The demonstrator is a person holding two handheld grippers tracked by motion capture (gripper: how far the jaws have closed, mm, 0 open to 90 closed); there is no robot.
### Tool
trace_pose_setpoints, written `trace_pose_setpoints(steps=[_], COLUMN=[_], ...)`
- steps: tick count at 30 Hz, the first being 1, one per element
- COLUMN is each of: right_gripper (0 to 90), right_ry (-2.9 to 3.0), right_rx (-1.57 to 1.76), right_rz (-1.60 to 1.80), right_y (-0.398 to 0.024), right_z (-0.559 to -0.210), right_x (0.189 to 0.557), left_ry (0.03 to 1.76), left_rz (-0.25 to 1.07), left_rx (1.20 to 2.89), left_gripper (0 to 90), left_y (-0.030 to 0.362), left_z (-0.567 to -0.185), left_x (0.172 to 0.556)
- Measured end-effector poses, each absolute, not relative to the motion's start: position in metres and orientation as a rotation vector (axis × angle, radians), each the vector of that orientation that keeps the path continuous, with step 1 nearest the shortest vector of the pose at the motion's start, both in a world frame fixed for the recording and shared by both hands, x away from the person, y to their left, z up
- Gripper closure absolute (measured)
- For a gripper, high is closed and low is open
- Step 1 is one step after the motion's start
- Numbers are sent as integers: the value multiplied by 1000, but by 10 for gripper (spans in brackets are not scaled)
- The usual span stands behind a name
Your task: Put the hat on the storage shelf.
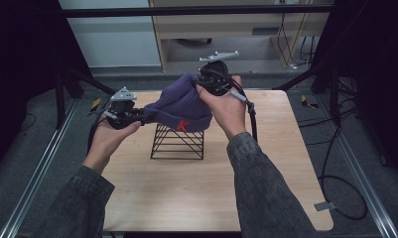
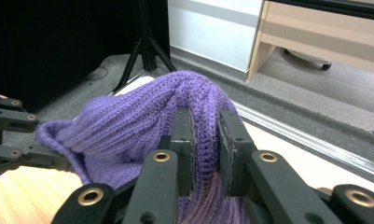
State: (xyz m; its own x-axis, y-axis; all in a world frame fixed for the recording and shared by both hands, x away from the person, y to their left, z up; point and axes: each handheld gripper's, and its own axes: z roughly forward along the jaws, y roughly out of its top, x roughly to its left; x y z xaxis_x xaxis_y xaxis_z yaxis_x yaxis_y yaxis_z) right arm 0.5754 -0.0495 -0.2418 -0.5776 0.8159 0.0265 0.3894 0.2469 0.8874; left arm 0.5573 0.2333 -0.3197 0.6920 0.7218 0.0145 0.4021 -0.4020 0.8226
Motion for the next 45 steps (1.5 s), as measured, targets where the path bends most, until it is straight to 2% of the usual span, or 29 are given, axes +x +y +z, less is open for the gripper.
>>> trace_pose_setpoints(steps=[19,35,45], right_gripper=[773,773,768], right_ry=[2183,2224,2270], right_rx=[1015,1000,994], right_rz=[1219,1209,1185], right_y=[-23,-13,-7], right_z=[-270,-279,-295], right_x=[558,555,551], left_ry=[911,928,960], left_rz=[415,395,375], left_rx=[2088,2085,2089], left_gripper=[673,666,627], left_y=[245,252,257], left_z=[-369,-383,-404], left_x=[553,551,549])
